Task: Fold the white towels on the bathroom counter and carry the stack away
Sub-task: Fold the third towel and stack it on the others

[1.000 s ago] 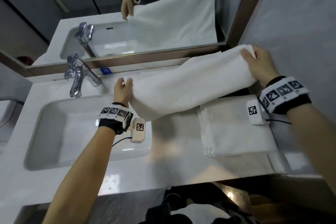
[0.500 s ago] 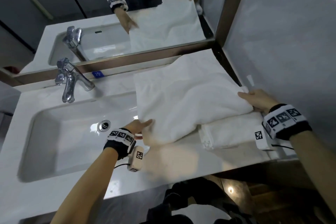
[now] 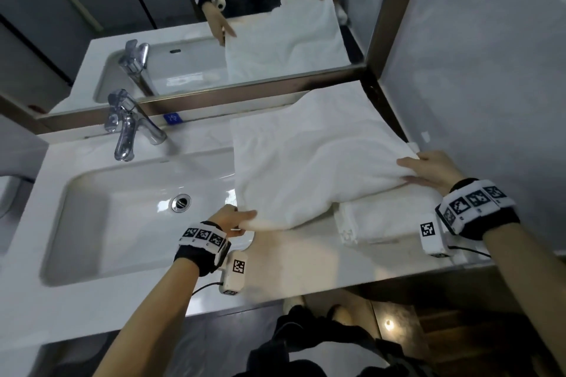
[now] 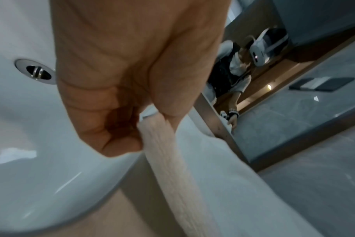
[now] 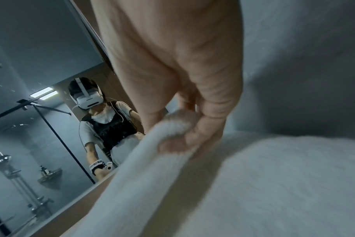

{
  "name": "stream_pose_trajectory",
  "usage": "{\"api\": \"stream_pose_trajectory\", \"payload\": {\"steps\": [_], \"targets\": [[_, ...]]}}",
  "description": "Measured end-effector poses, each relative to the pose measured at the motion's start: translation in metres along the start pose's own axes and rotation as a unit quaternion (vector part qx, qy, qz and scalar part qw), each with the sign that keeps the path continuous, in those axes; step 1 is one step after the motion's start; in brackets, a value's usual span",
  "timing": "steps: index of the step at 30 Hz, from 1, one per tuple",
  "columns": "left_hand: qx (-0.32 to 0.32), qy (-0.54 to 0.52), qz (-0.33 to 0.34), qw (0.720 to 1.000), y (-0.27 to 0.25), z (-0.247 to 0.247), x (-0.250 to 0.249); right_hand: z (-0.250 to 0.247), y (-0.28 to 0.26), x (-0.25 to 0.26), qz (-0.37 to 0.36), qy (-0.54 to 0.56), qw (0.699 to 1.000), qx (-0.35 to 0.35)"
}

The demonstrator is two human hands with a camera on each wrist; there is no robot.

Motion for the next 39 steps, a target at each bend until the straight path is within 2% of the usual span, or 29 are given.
{"api": "stream_pose_trajectory", "payload": {"steps": [3, 7, 11, 13, 18, 19, 20, 21, 22, 26, 27, 29, 32, 34, 35, 37, 39], "targets": [[-0.058, -0.056, 0.062, 0.995, -0.027, -0.017, -0.025, -0.010, 0.009, 0.021, -0.065, -0.072, 0.994, -0.043], [-0.025, -0.265, 0.118, 0.957, -0.070, -0.043, -0.073, -0.009, 0.020, 0.077, -0.171, -0.053, 0.982, -0.063], [-0.014, -0.365, 0.157, 0.918, -0.096, -0.059, -0.103, -0.009, 0.030, 0.111, -0.193, 0.009, 0.978, -0.077], [-0.024, -0.360, 0.152, 0.920, -0.100, -0.059, -0.103, -0.013, 0.030, 0.113, -0.189, 0.035, 0.977, -0.087], [-0.048, -0.249, 0.052, 0.966, -0.082, -0.047, -0.062, -0.027, 0.021, 0.075, -0.143, -0.093, 0.984, -0.044], [-0.069, -0.180, 0.045, 0.980, -0.076, -0.045, -0.052, -0.029, 0.018, 0.062, -0.124, -0.125, 0.984, -0.027], [-0.091, -0.052, 0.030, 0.994, -0.066, -0.041, -0.042, -0.030, 0.015, 0.049, -0.109, -0.167, 0.980, -0.009], [-0.103, 0.072, 0.014, 0.992, -0.060, -0.034, -0.032, -0.030, 0.012, 0.037, -0.095, -0.215, 0.972, 0.007], [-0.131, 0.174, -0.002, 0.976, -0.053, -0.027, -0.019, -0.031, 0.009, 0.025, -0.083, -0.260, 0.962, 0.019], [-0.166, 0.229, -0.048, 0.958, -0.038, 0.000, 0.005, -0.024, -0.002, -0.005, -0.029, -0.367, 0.927, 0.077], [-0.180, 0.265, -0.051, 0.946, -0.037, 0.006, 0.005, -0.022, -0.003, -0.006, -0.025, -0.382, 0.920, 0.082], [-0.257, 0.326, -0.019, 0.910, -0.032, 0.013, 0.000, -0.017, -0.002, -0.001, -0.064, -0.418, 0.904, 0.064], [-0.318, 0.342, 0.148, 0.872, -0.040, 0.035, -0.024, 0.005, -0.003, 0.016, -0.196, -0.452, 0.869, 0.055], [-0.300, 0.393, 0.248, 0.833, -0.038, 0.064, -0.041, 0.031, -0.003, 0.020, -0.272, -0.459, 0.840, 0.102], [-0.277, 0.426, 0.272, 0.817, -0.035, 0.079, -0.048, 0.045, -0.001, 0.017, -0.290, -0.466, 0.826, 0.131], [-0.225, 0.459, 0.286, 0.811, -0.024, 0.105, -0.056, 0.065, 0.002, 0.004, -0.289, -0.493, 0.801, 0.178], [-0.193, 0.489, 0.260, 0.810, -0.008, 0.120, -0.052, 0.072, 0.005, -0.015, -0.275, -0.523, 0.780, 0.205]]}}
Point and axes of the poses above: each hand's wrist, its own y-axis towards the middle knuckle, its own z-axis out of the palm, x = y × z, the point moved 4 cm from there along y, towards the middle knuckle, and after that the axes turned 15 degrees about -z, right-handed, at the moved point
